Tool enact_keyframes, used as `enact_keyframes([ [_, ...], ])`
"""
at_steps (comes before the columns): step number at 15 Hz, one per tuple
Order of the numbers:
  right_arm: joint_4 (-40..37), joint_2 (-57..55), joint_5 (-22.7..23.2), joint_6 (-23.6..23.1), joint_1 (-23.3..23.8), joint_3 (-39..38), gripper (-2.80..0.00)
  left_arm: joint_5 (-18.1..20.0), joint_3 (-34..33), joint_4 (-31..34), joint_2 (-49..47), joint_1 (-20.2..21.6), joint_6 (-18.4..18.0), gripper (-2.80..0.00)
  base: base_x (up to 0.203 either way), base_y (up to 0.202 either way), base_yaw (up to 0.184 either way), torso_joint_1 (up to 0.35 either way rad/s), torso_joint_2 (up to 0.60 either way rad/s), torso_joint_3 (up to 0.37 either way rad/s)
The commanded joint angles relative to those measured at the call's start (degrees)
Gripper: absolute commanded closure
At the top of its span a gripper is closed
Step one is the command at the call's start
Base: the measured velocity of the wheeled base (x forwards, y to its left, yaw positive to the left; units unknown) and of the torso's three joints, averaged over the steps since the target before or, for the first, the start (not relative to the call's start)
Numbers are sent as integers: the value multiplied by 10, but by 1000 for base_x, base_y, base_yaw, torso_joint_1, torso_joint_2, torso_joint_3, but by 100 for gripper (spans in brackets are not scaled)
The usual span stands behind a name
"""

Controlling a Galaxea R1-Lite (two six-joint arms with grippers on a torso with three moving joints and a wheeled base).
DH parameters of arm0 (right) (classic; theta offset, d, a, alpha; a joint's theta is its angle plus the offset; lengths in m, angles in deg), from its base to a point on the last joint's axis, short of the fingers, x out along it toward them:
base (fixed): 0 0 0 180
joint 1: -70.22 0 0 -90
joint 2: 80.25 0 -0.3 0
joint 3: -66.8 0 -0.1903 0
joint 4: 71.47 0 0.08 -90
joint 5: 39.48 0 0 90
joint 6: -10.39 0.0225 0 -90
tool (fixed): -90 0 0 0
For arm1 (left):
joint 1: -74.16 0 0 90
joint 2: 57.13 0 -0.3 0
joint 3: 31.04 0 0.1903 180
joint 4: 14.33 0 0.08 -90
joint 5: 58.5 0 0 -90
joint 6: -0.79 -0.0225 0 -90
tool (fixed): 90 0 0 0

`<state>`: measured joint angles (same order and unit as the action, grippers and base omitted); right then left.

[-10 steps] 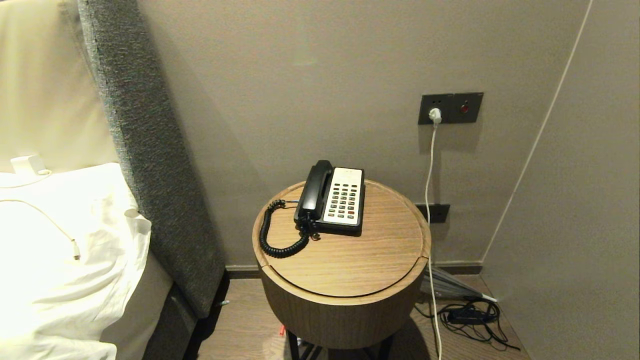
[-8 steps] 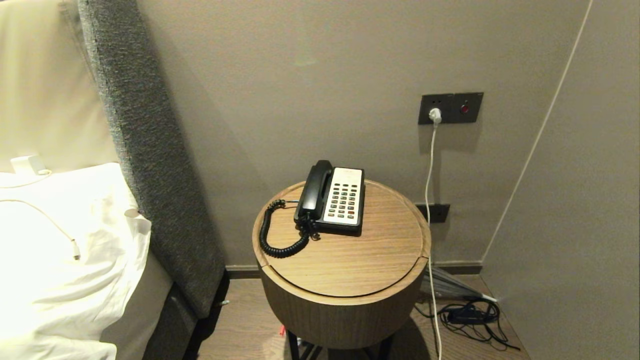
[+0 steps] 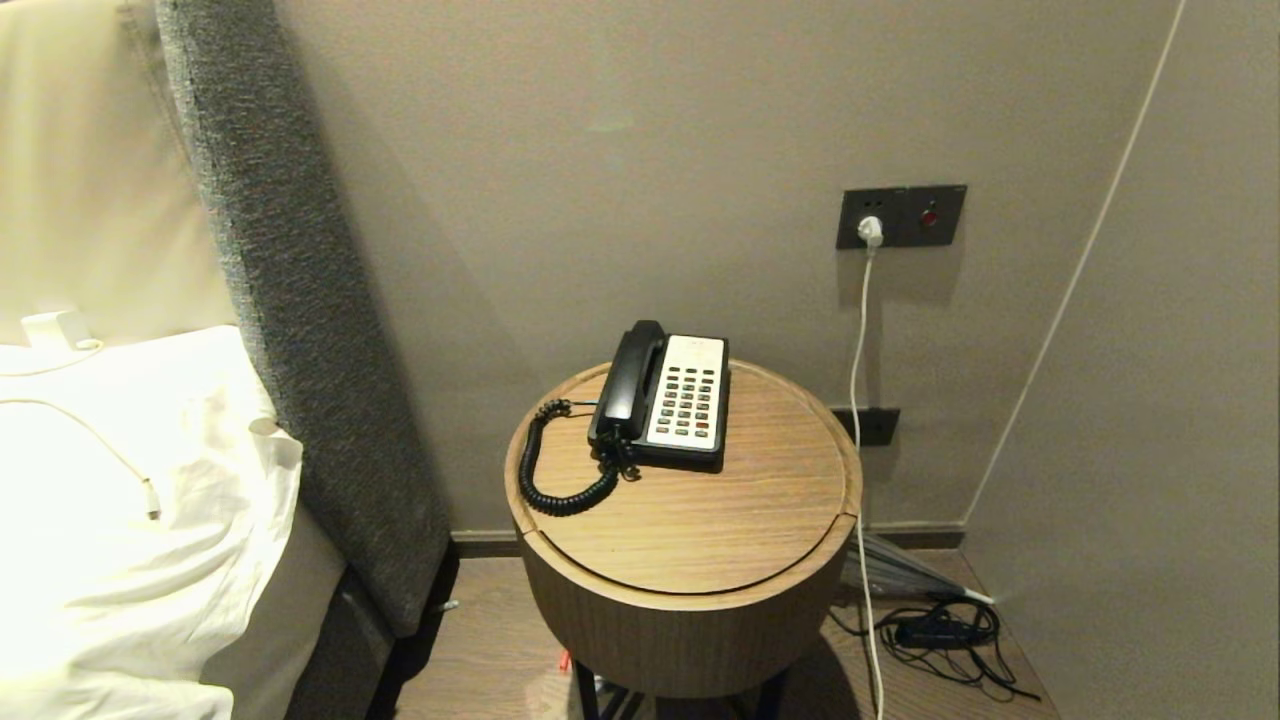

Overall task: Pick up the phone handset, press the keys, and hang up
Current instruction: Pick up the desk phone handset

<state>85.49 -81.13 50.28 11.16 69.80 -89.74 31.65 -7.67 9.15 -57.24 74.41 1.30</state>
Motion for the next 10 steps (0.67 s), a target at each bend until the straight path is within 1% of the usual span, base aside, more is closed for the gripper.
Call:
enact_keyframes([
  [1, 0, -1, 0, 0, 0, 0, 0, 0, 0, 0, 0, 0, 1, 0, 0, 0, 0, 0, 0, 0],
  [5, 0, -1, 0, 0, 0, 0, 0, 0, 0, 0, 0, 0, 2, 0, 0, 0, 0, 1, 1, -25],
  [10, 0, -1, 0, 0, 0, 0, 0, 0, 0, 0, 0, 0, 2, 0, 0, 0, 0, 3, 3, -188],
])
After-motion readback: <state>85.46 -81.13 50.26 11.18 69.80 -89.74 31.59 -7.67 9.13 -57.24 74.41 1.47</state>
